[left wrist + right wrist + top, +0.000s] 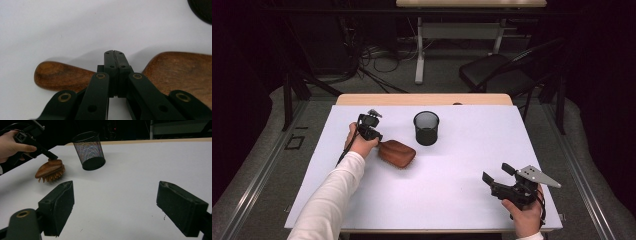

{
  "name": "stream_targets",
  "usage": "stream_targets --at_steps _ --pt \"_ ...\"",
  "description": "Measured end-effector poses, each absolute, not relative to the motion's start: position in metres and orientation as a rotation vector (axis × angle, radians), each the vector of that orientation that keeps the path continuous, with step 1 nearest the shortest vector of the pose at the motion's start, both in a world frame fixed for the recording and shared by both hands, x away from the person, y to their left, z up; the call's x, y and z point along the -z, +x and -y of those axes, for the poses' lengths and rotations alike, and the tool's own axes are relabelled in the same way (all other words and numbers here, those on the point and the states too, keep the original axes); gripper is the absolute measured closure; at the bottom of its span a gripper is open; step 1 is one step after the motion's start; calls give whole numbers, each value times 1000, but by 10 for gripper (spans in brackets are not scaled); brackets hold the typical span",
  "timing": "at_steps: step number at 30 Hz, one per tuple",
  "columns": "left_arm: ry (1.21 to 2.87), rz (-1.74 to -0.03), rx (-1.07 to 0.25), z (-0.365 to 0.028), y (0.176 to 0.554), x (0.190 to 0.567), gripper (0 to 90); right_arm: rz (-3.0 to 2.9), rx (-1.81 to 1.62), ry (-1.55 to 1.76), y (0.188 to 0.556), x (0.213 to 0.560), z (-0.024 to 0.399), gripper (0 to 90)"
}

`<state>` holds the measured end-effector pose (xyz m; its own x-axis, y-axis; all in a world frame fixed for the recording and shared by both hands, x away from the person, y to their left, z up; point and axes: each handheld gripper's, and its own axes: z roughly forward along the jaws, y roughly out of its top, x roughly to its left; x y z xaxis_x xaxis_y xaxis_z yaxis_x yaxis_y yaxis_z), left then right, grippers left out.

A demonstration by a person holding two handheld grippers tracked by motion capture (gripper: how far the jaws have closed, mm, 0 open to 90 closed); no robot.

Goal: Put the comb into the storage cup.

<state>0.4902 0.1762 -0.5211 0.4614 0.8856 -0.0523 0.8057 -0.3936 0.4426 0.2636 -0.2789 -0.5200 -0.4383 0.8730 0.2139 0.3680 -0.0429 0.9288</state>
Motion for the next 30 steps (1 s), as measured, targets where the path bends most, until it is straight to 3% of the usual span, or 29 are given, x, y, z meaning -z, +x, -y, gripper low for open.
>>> stream_targets --at_steps 30 --pt "2330 -1335 -228 -197 451 528 900 -1797 -1486 1311 263 520 278 143"
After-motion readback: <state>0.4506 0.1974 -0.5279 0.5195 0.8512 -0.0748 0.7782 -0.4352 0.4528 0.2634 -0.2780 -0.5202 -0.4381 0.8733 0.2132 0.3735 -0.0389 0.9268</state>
